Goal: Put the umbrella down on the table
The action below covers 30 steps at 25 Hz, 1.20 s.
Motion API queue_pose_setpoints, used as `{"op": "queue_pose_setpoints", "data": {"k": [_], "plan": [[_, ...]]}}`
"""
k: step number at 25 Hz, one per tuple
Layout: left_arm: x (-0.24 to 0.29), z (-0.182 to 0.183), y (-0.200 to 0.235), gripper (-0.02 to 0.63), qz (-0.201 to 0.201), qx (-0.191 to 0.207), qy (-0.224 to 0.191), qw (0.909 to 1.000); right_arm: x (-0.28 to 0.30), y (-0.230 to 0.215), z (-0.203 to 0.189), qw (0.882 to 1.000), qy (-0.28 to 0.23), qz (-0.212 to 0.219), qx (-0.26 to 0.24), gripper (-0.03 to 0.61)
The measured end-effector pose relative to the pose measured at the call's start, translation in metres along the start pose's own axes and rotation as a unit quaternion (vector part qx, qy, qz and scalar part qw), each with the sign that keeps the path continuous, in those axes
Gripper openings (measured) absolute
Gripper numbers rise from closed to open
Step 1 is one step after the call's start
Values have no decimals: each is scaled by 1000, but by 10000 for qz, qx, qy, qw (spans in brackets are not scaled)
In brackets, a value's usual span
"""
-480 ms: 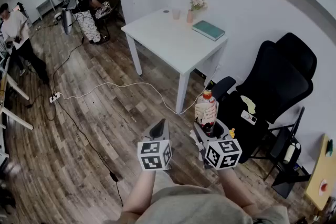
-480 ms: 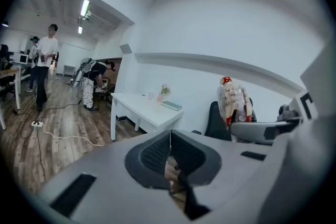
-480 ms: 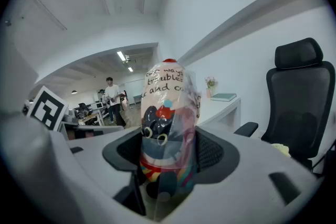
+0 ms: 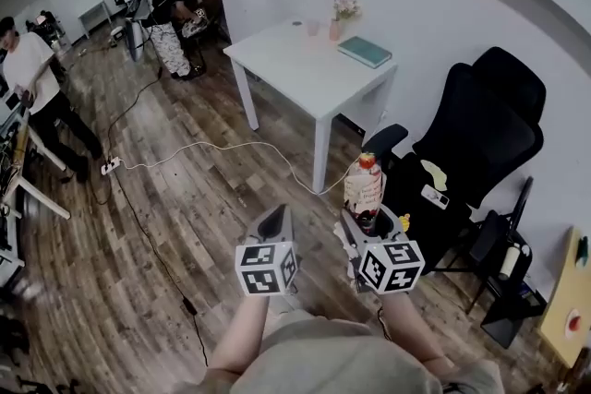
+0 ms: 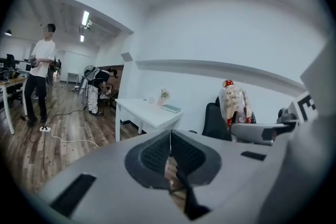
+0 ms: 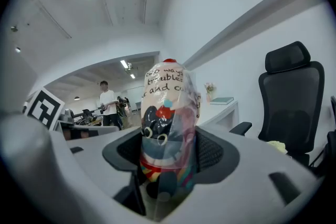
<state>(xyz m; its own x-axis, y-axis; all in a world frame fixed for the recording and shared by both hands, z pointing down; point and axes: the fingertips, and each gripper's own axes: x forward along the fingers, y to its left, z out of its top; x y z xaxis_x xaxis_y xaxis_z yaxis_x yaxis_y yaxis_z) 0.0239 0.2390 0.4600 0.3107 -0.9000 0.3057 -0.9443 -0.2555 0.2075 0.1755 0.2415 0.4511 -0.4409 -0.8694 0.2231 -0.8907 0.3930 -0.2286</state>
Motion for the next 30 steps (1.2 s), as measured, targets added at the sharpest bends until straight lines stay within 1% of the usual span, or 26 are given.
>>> {"op": "queue_pose_setpoints", "data": {"k": [6, 14, 23, 30], "plan": [[-19, -1, -10, 8, 48, -30, -107, 9999, -18, 8, -2, 9999, -29, 87, -81, 270], [-33, -7, -24, 8, 110, -97, -263, 9995, -34, 7, -1, 9998, -95, 159, 31, 272], [-33, -8, -37, 8, 127, -69, -279, 9995, -38, 4, 1, 9996, -90, 262, -85, 272], [-31, -12, -29, 8, 160, -138, -231, 9995, -30, 6, 1, 9995, -96, 294, -74, 272]]}}
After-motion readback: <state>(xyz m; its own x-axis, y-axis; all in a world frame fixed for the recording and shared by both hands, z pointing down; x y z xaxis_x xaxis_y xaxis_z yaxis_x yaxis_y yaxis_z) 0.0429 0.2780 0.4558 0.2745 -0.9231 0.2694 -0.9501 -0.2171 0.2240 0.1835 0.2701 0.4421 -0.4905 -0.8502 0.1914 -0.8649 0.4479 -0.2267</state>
